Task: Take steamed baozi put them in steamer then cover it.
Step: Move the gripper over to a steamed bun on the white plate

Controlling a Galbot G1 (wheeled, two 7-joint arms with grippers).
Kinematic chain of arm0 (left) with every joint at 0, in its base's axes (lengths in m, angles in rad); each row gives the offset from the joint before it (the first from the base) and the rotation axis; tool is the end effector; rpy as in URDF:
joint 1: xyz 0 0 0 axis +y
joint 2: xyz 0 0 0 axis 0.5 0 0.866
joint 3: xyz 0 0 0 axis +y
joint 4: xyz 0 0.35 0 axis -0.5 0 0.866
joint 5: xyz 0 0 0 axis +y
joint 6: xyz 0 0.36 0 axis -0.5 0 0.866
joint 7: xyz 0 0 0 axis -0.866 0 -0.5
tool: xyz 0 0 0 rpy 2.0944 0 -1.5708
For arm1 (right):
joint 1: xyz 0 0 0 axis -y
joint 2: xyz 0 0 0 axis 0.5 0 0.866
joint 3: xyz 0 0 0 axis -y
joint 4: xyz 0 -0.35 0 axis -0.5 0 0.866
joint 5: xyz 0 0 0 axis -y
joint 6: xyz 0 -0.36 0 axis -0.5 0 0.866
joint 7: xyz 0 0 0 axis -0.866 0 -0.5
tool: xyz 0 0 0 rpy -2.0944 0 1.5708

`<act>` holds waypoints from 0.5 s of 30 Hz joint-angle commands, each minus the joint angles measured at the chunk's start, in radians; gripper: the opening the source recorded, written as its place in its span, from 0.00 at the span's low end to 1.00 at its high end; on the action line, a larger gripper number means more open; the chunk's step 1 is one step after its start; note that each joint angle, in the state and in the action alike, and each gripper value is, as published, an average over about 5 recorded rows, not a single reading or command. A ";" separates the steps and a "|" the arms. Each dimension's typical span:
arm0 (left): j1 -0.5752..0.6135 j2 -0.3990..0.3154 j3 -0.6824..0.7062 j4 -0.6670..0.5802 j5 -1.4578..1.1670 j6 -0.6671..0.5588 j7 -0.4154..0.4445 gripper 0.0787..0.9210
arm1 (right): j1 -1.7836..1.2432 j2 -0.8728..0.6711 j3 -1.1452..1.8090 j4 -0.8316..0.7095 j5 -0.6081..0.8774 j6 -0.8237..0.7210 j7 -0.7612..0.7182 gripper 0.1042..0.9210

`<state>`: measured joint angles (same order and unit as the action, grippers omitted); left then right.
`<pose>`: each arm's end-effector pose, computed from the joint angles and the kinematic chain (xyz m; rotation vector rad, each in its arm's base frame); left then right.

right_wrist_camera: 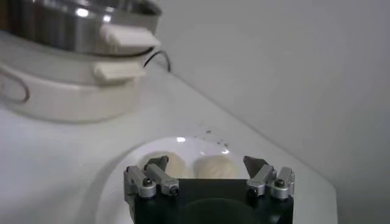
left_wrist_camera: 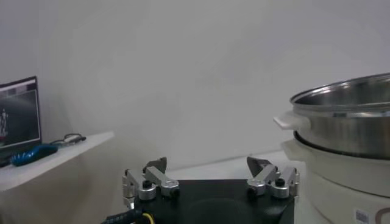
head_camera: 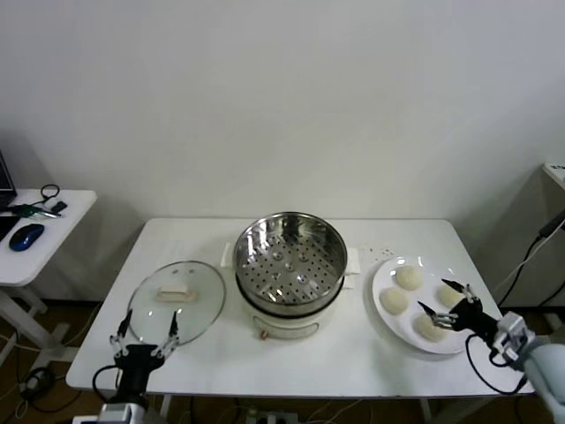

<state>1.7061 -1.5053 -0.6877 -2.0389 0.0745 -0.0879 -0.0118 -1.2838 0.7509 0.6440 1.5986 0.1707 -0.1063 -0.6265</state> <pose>0.1381 0.0647 -0.3393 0.1505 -3.0193 -0.3367 0.3003 -0.2781 -0.2785 0.7353 -2.4993 0.7448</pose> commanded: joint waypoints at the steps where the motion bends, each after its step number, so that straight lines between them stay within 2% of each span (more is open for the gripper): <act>1: 0.011 0.000 0.003 -0.004 -0.041 0.021 -0.011 0.88 | 0.374 -0.273 -0.265 -0.218 -0.148 -0.030 -0.291 0.88; 9: -0.006 -0.008 0.006 0.014 -0.032 0.031 -0.010 0.88 | 0.802 -0.304 -0.738 -0.344 -0.281 0.026 -0.460 0.88; 15: -0.021 -0.010 0.004 0.019 -0.027 0.048 -0.011 0.88 | 1.105 -0.229 -1.080 -0.460 -0.322 0.037 -0.520 0.88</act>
<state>1.6941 -1.5143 -0.6825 -2.0231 0.0524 -0.0548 -0.0188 -0.6434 0.5415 0.0494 1.3093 -0.0495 -0.0822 -0.9876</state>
